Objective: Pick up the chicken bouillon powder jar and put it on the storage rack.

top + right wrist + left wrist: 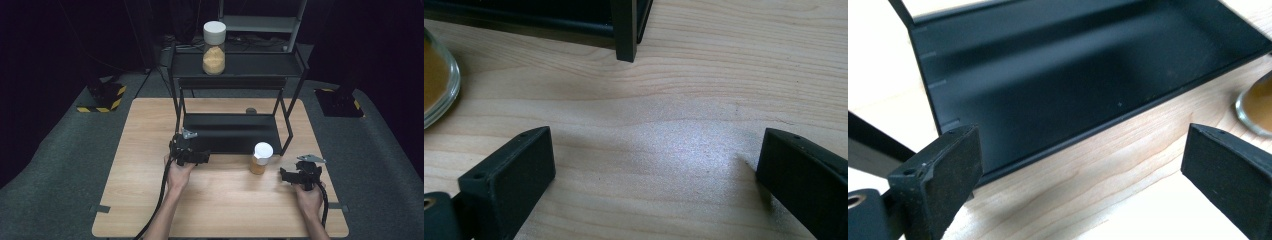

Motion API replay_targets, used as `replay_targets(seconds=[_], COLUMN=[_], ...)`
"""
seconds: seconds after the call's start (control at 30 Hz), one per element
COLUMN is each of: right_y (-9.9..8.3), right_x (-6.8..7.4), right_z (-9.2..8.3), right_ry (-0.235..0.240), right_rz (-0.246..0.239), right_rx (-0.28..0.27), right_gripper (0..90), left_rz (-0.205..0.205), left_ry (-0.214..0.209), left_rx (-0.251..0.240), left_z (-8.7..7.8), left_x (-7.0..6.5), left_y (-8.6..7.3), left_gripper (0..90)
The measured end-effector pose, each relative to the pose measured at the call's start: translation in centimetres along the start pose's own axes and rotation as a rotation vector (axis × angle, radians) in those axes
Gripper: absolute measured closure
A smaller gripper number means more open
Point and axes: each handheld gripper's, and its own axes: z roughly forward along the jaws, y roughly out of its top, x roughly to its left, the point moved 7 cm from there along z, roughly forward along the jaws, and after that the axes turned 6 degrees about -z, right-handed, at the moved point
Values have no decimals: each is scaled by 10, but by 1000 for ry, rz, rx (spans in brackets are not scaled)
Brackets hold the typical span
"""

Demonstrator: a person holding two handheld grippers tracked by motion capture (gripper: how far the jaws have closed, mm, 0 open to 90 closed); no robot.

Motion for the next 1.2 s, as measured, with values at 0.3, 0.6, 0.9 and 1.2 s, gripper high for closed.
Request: replay_targets(seconds=[0.3, 0.6, 0.9, 1.2], right_y=[0, 0, 0, 0], right_x=[0, 0, 0, 0], right_z=[0, 0, 0, 0], right_ry=[0, 0, 0, 0], right_rz=[1, 0, 1, 1], right_rx=[0, 0, 0, 0], right_gripper=[16, 16, 15, 15], left_rz=[8, -25, -34, -16], left_ry=[15, 8, 37, 60], left_rx=[23, 34, 55, 44], left_z=[16, 33, 46, 51], left_x=[-3, -3, -3, -7], left_y=[-14, -32, -43, -50], left_gripper=[31, 30, 28, 24])
